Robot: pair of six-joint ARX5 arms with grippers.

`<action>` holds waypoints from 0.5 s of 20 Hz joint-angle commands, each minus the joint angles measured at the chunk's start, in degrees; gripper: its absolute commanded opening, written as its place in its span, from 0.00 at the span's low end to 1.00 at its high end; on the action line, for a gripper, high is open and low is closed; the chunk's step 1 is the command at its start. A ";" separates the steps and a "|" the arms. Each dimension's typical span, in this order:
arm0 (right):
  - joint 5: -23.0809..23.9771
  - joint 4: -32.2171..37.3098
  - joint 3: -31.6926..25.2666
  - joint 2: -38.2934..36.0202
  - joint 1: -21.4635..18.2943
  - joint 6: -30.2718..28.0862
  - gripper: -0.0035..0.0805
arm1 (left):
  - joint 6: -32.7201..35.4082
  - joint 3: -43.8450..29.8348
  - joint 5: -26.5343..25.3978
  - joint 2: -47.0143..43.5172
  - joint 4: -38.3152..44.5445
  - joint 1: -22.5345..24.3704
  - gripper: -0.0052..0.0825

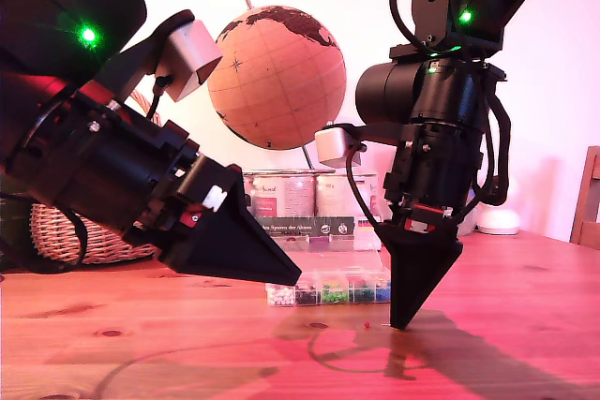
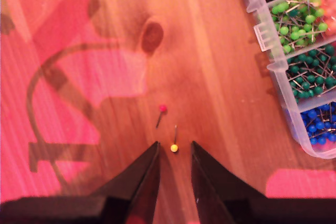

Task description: Sort the loose pins on the table into their correct compartments

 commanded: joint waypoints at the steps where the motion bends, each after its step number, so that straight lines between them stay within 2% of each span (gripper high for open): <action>1: -0.44 -0.22 0.04 1.86 0.26 0.17 0.23 | 0.22 -0.11 0.15 0.92 0.48 -0.28 0.03; 4: -0.44 -0.13 0.04 1.86 0.28 0.13 0.22 | 0.22 -0.11 0.15 0.92 0.46 -0.28 0.03; 10: -0.42 -0.22 0.04 1.88 1.07 0.02 0.12 | 0.22 -0.11 0.15 0.92 0.46 -0.26 0.03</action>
